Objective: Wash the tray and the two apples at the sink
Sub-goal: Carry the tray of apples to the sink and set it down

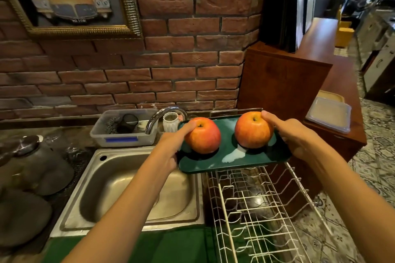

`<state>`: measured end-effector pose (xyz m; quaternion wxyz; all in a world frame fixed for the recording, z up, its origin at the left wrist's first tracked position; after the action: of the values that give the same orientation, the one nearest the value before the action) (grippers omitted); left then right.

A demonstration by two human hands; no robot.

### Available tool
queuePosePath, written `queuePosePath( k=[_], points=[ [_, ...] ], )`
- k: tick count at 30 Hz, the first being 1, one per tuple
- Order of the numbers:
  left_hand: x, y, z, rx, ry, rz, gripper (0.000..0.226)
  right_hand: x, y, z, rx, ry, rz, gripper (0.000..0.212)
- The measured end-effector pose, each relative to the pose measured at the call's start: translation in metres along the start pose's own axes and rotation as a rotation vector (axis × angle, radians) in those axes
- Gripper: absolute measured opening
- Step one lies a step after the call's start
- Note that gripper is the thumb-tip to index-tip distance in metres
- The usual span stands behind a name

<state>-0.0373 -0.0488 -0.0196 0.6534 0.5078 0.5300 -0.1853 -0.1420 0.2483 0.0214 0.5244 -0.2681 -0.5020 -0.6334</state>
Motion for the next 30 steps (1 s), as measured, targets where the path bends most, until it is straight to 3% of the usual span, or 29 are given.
queuePosePath(
  k=[4, 7, 15, 18, 23, 25, 27, 30],
  points=[
    [-0.017, 0.001, 0.040, -0.024, -0.005, -0.041, 0.076, 0.014, 0.016, -0.030, 0.004, -0.015, -0.010, 0.092],
    [-0.028, 0.004, 0.076, -0.016, -0.040, -0.049, 0.059, 0.022, 0.033, -0.064, 0.022, -0.050, -0.022, 0.098],
    [-0.034, 0.007, 0.189, 0.013, -0.118, -0.045, 0.043, 0.026, 0.085, -0.174, 0.060, -0.147, -0.032, 0.098],
    [-0.025, 0.004, 0.228, 0.000, -0.110, -0.015, 0.051, 0.020, 0.097, -0.212, 0.074, -0.146, -0.052, 0.103],
    [0.007, -0.016, 0.280, 0.007, -0.098, 0.043, 0.060, -0.003, 0.097, -0.267, 0.105, -0.185, -0.094, 0.066],
    [0.025, -0.029, 0.293, 0.037, -0.089, 0.049, 0.065, -0.021, 0.089, -0.286, 0.083, -0.185, -0.126, 0.074],
    [0.045, -0.046, 0.304, 0.052, -0.077, 0.045, 0.083, -0.042, 0.075, -0.303, 0.065, -0.189, -0.160, 0.085],
    [0.075, -0.073, 0.316, 0.042, -0.051, 0.064, 0.101, -0.072, 0.055, -0.328, 0.058, -0.195, -0.215, 0.088]
  ],
)
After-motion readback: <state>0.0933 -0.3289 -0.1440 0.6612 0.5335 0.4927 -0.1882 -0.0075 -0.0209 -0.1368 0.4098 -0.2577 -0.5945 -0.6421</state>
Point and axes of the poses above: each hand's wrist, its own y-axis away from the middle knuckle, its own z-axis out of the back of the hand, x = y × z, the point moved 6 cm from there along -y, towards the middle knuckle, and after that the axes turned 1 degree about -x, right-handed, at the moved point
